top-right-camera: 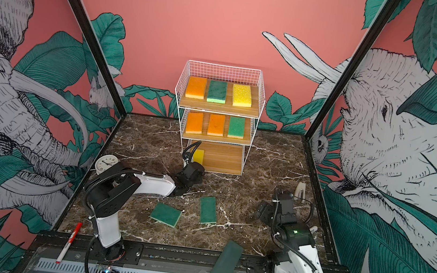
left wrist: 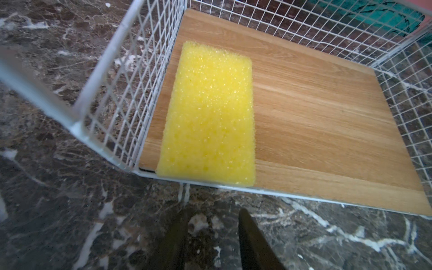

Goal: Arrange cleaning sponges on a shelf
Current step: Move the cleaning sponge to the shelf.

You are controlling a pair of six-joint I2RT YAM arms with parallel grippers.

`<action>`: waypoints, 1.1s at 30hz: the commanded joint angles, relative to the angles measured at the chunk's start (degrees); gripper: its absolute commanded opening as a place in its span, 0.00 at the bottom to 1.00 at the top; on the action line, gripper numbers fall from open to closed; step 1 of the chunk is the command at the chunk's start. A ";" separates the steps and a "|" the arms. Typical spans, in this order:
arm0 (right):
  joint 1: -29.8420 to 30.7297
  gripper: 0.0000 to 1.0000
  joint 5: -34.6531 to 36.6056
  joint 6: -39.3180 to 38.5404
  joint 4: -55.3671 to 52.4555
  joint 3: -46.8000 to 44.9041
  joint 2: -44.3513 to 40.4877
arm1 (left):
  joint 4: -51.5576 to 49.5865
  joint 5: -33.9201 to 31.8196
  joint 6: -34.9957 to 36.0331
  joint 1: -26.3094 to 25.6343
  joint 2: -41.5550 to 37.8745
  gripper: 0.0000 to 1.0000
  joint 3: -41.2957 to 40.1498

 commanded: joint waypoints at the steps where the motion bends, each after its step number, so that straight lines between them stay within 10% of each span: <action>1: 0.28 0.92 1.26 -0.93 1.45 -0.83 0.13 | -1.45 -0.86 -1.26 0.39 0.35 0.39 2.01; 33: 0.25 0.93 2.48 -1.64 -0.52 -0.48 -0.39 | -1.67 -3.60 -3.50 2.38 5.65 0.39 7.30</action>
